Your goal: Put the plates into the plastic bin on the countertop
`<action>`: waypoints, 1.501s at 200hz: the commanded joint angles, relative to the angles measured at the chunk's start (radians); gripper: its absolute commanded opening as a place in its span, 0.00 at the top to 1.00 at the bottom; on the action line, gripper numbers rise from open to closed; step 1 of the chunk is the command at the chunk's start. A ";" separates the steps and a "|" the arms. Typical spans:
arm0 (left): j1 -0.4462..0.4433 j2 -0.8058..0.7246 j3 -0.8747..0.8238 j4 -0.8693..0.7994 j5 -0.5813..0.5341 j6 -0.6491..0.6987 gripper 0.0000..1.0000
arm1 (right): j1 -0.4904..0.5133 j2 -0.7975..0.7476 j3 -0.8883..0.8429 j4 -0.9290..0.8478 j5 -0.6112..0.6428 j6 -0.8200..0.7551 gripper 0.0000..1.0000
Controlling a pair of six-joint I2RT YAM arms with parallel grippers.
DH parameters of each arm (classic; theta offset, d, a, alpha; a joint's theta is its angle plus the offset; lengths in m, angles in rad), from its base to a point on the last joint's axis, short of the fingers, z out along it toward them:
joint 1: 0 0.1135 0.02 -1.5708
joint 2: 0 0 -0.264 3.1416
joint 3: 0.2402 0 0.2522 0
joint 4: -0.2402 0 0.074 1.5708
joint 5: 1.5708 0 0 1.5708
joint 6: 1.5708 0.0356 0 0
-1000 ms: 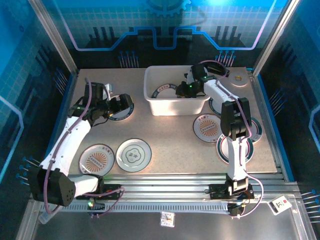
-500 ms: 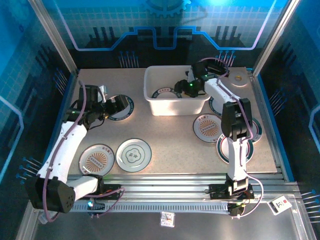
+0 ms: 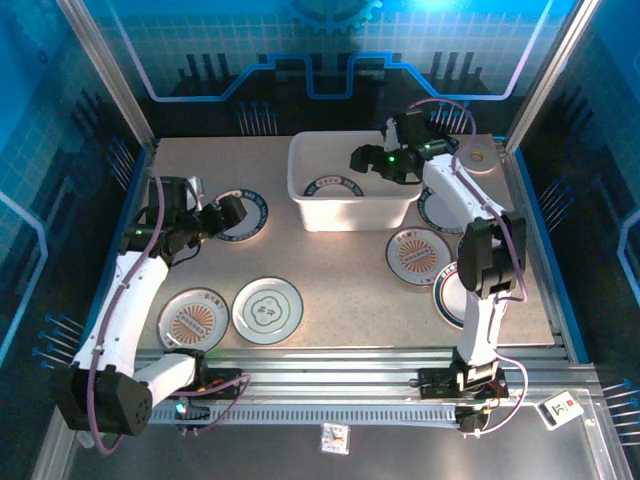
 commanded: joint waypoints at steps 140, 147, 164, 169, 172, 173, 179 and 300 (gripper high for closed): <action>0.230 0.103 -0.117 0.065 0.021 -0.054 0.02 | 0.162 -0.527 -0.313 -0.037 0.080 0.012 0.09; 0.230 0.115 -0.119 0.066 0.021 -0.051 0.02 | 0.170 -0.540 -0.336 -0.024 0.077 0.015 0.10; 0.235 0.143 -0.123 0.066 0.019 -0.048 0.02 | 0.180 -0.563 -0.386 -0.002 0.066 0.024 0.10; 0.238 0.151 -0.124 0.069 0.019 -0.050 0.02 | 0.182 -0.569 -0.401 0.004 0.065 0.028 0.10; 0.238 0.154 -0.127 0.072 0.020 -0.050 0.02 | 0.182 -0.573 -0.408 0.007 0.064 0.032 0.10; 0.239 0.156 -0.128 0.072 0.019 -0.051 0.02 | 0.182 -0.575 -0.412 0.008 0.064 0.033 0.10; 0.242 0.165 -0.132 0.079 0.016 -0.053 0.02 | 0.184 -0.580 -0.424 0.015 0.059 0.036 0.10; 0.249 0.513 -0.089 0.299 0.119 -0.126 0.13 | 0.217 -0.662 -0.535 0.032 0.091 0.074 0.12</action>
